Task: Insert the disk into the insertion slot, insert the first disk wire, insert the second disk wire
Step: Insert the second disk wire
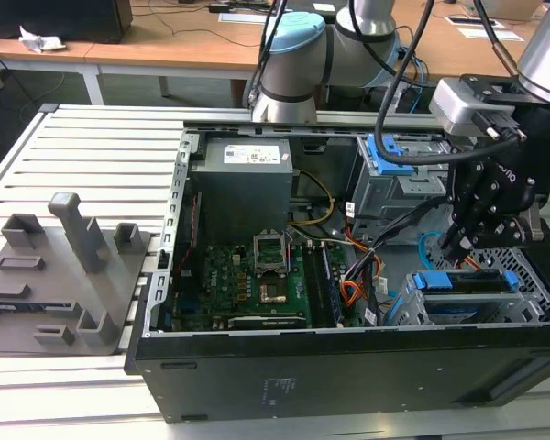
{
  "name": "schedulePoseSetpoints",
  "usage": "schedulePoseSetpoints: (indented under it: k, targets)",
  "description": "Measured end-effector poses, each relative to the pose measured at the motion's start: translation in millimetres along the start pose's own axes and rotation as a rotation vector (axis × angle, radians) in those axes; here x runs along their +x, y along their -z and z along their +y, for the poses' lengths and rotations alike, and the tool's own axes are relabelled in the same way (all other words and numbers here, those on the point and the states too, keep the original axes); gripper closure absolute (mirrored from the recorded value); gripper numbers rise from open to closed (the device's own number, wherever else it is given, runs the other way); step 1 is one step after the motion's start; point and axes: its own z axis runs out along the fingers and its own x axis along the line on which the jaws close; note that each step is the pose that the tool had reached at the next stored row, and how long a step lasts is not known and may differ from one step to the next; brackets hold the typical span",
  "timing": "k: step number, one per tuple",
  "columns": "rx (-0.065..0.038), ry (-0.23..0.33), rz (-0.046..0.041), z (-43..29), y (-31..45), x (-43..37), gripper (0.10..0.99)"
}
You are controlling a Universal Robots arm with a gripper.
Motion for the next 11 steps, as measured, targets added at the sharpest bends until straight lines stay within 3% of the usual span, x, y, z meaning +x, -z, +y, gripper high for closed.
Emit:
schedulePoseSetpoints:
  k: [6, 10, 11]
  targets:
    - [-0.003, -0.12, -0.0058, 0.0, -0.3, 0.0, 0.925]
    - [-0.003, -0.127, -0.0067, -0.1, -0.3, 1.0, 0.925]
    - [-0.004, -0.126, -0.0192, -0.1, -0.7, 5.2, 0.925]
